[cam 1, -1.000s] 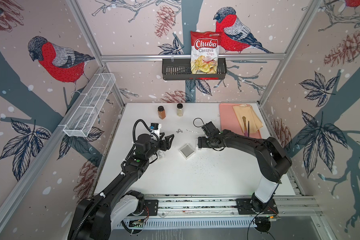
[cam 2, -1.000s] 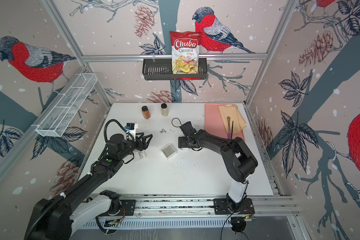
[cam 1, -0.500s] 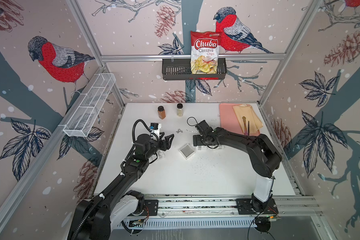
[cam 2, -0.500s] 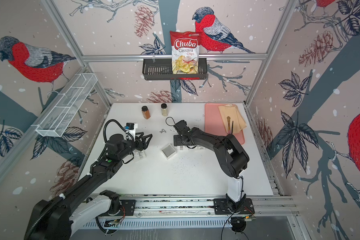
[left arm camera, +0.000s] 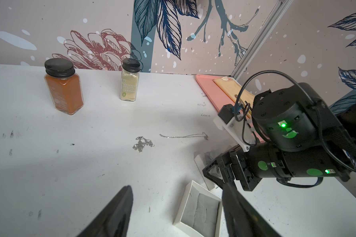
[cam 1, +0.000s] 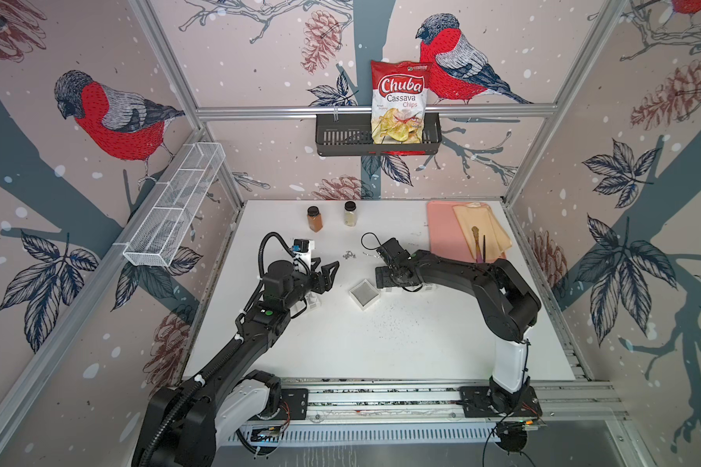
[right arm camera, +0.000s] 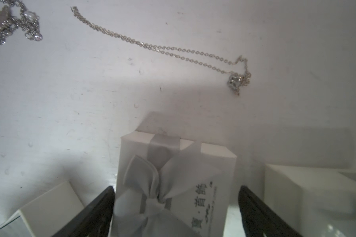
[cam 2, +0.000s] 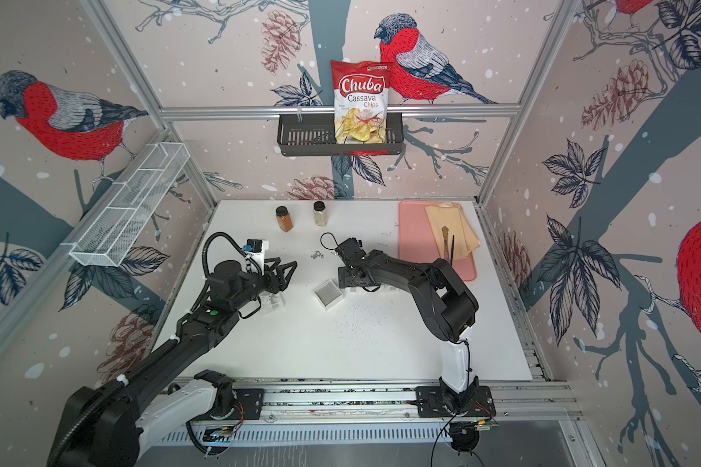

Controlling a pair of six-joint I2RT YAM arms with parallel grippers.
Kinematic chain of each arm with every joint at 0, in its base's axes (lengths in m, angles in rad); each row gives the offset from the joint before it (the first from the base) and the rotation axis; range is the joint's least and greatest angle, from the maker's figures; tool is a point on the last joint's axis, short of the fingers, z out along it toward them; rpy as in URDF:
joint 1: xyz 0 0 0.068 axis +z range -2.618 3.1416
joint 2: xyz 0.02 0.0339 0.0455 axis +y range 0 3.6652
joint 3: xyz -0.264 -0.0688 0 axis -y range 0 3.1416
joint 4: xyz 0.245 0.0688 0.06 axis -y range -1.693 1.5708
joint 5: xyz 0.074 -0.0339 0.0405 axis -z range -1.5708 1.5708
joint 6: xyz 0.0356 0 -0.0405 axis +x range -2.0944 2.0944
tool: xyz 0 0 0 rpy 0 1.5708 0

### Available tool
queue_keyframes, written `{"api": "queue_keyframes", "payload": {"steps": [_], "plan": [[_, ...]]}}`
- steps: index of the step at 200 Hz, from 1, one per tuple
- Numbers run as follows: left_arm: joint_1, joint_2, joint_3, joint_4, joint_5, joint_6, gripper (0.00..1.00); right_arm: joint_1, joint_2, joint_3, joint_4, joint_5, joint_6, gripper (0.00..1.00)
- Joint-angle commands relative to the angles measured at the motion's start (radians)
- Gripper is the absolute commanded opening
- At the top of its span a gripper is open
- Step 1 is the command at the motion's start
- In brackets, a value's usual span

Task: Take the necklace out of the lift-off lid jewelry box
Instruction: Pick up the lid from the center of the board, then close the lid on the jewelry box.

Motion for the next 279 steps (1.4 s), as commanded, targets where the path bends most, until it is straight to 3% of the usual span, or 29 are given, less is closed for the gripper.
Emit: {"api": "queue_keyframes", "payload": {"steps": [1, 86, 142, 199, 254, 279], "plan": [[0.002, 0.001, 0.005, 0.036, 0.007, 0.005, 0.73, -0.001, 0.011, 0.006, 0.011, -0.002, -0.01, 0.9], [0.002, 0.017, 0.0, 0.048, 0.003, 0.0, 0.73, 0.009, -0.043, 0.001, -0.017, -0.005, -0.118, 0.76], [0.002, 0.011, -0.005, 0.048, -0.006, -0.004, 0.73, 0.048, -0.096, 0.047, -0.074, -0.097, -0.274, 0.77], [0.006, 0.008, -0.002, 0.019, -0.103, -0.046, 0.73, 0.111, -0.107, 0.075, -0.067, -0.236, -0.417, 0.78], [0.009, -0.016, -0.003, -0.048, -0.243, -0.074, 0.73, 0.159, -0.072, 0.091, -0.069, -0.252, -0.52, 0.78], [0.016, -0.031, -0.022, -0.051, -0.246, -0.076, 0.73, 0.16, -0.049, 0.101, -0.066, -0.235, -0.519, 0.79]]}}
